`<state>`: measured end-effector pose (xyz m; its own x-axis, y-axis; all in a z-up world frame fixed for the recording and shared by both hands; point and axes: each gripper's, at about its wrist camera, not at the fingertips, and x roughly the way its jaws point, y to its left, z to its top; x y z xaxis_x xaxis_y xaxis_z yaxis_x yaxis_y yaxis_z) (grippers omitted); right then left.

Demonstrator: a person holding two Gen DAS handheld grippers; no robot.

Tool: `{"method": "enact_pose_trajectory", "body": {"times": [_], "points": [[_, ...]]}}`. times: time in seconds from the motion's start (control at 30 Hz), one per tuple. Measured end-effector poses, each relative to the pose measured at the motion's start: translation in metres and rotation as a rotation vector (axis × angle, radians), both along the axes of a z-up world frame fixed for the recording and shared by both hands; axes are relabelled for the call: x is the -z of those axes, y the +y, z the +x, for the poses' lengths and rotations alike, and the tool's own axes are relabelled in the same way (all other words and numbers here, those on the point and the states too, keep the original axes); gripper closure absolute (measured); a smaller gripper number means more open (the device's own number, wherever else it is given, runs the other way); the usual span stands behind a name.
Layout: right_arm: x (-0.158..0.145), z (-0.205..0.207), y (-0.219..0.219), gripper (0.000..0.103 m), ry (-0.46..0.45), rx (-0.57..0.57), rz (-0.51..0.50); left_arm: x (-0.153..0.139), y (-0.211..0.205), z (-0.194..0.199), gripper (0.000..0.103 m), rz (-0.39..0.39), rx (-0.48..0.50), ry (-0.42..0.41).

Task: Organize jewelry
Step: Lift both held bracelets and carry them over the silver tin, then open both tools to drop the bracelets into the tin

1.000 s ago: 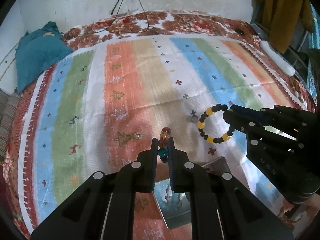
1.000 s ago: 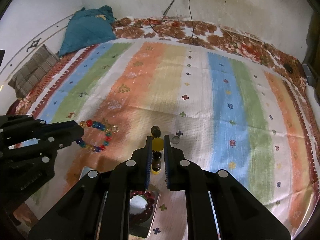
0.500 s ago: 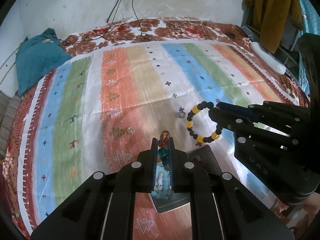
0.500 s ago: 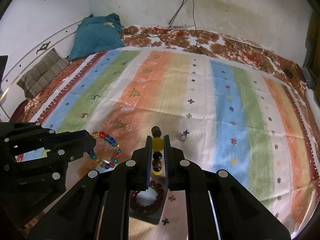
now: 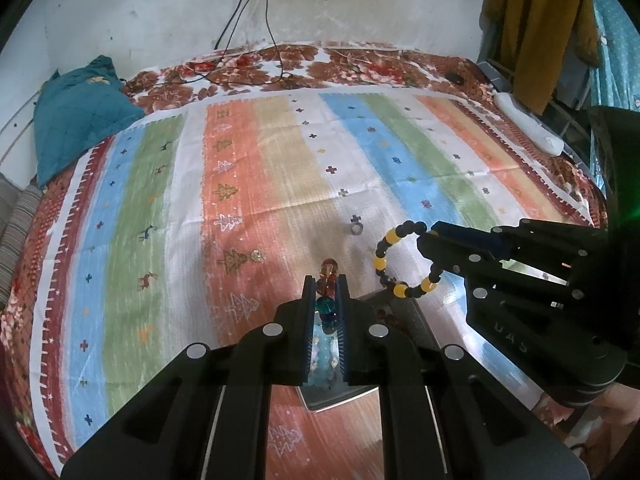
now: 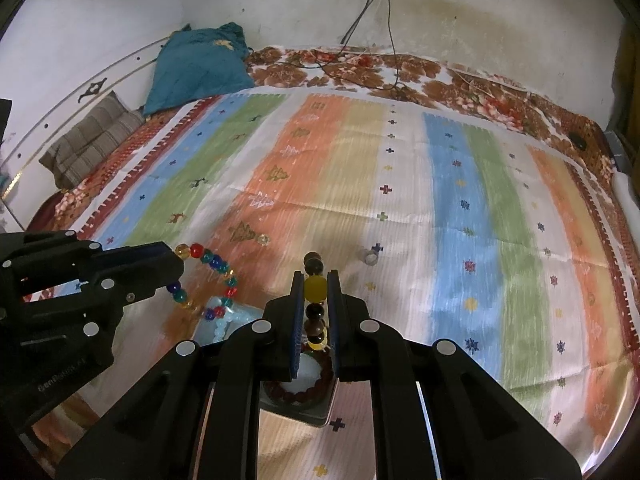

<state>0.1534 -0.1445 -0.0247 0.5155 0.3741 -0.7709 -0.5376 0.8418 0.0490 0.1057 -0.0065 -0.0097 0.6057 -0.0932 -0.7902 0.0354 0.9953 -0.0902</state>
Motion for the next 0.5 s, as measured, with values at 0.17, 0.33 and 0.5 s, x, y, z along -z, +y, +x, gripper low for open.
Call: {"method": "enact_pose_trajectory", "body": {"times": [0.17, 0.33, 0.5], "points": [[0.001, -0.010, -0.002, 0.091, 0.009, -0.015, 0.001, 0.000, 0.000, -0.007, 0.094, 0.000, -0.004, -0.005], [0.000, -0.020, -0.002, 0.091, 0.013, -0.028, 0.005, -0.001, -0.001, -0.017, 0.094, -0.004, -0.001, -0.015], [0.001, -0.024, -0.003, 0.091, 0.020, -0.033, 0.003, 0.001, -0.004, -0.019, 0.094, 0.003, 0.003, -0.009]]}}
